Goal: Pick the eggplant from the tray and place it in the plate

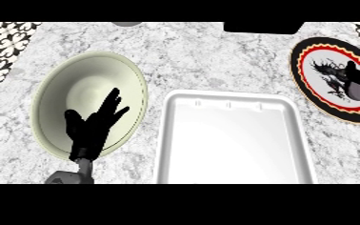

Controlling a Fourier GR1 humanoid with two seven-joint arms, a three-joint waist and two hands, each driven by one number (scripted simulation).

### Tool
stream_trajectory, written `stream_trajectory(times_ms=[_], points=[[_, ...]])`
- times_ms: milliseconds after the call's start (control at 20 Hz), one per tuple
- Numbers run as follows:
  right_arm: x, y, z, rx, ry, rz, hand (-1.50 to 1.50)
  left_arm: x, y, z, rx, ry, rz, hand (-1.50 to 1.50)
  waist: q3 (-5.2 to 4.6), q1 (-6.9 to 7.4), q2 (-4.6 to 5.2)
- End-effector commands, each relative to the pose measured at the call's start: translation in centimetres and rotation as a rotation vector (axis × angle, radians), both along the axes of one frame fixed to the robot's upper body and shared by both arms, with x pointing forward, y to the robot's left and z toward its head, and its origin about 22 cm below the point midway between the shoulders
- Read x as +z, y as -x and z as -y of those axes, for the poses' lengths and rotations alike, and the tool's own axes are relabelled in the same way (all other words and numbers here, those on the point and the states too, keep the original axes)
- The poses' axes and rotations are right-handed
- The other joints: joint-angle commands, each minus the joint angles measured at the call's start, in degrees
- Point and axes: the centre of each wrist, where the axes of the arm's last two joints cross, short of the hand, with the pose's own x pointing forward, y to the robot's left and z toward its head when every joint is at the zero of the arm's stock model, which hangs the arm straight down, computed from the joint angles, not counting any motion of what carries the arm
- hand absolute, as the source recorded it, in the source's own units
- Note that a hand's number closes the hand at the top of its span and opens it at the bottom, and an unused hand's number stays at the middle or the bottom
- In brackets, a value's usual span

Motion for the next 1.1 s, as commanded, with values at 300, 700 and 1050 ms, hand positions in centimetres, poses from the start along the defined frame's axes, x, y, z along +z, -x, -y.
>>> stream_trajectory(times_ms=[300, 700, 1050], points=[[-1.0, -0.5, 0.7, 0.177, -0.131, -0.051, -1.5, -1.3, 0.1, 1.0, -0.015, 0.0, -0.08, 0.0, -0.05, 0.45, 0.96], [0.0, -0.7, 1.5, 0.141, -0.296, 0.258, -1.5, -1.2, 0.7, 0.5, 0.012, 0.004, -0.073, 0.0, -0.09, 0.4, 0.69], [-0.1, 4.1, 7.0, 0.234, -0.454, 0.252, -1.5, -1.2, 0.2, -1.6, 0.046, -0.015, -0.094, 0.0, -0.24, -1.57, 0.13]])
